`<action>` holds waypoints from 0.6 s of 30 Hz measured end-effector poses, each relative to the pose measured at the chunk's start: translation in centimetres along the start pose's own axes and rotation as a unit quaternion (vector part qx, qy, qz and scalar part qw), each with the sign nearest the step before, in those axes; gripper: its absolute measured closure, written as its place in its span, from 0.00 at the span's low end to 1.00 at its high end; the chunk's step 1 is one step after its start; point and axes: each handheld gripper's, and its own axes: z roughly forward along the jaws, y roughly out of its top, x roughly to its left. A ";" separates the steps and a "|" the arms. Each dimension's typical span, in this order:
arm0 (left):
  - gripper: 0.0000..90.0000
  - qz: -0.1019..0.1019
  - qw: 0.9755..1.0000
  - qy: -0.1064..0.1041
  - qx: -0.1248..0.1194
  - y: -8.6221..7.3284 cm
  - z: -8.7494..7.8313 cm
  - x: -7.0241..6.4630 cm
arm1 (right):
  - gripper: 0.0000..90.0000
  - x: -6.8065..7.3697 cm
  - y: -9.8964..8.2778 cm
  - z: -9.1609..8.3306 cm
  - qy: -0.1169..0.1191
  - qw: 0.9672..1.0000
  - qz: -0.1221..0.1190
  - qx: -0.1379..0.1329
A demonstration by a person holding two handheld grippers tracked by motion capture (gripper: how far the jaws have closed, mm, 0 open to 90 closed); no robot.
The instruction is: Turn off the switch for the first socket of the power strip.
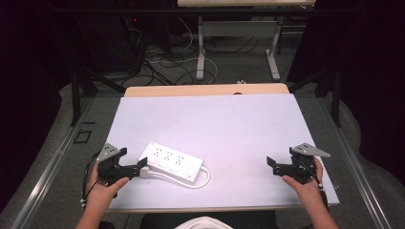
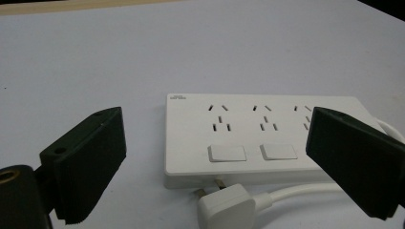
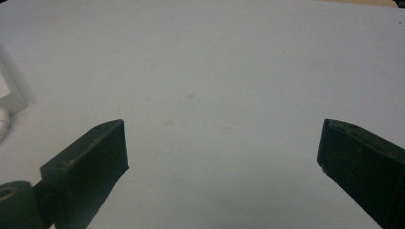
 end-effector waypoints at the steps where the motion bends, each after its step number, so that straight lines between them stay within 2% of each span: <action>1: 0.07 0.001 1.000 -0.001 0.000 0.1 0.0 0.0 | 0.03 0.1 0.0 0.1 0.001 1.000 0.001 0.000; 5: 0.10 0.008 1.000 0.001 0.002 0.2 0.0 -0.1 | 0.03 0.1 -0.1 0.2 0.005 1.000 -0.006 0.002; 6: 0.10 0.002 1.000 -0.001 0.001 0.2 0.0 -0.2 | 0.03 0.1 -0.1 0.2 0.005 1.000 -0.006 0.003; 7: 0.11 0.009 1.000 0.001 0.002 0.3 0.0 -0.1 | 0.03 0.1 -0.1 0.2 0.005 1.000 -0.005 0.004; 13: 0.17 0.005 1.000 0.000 -0.003 0.7 -0.2 -0.1 | 0.03 0.1 -0.2 0.3 0.003 1.000 -0.003 0.007; 18: 0.18 0.003 1.000 0.000 0.000 0.9 -0.4 0.0 | 0.03 0.1 -0.2 0.4 0.005 1.000 0.003 0.006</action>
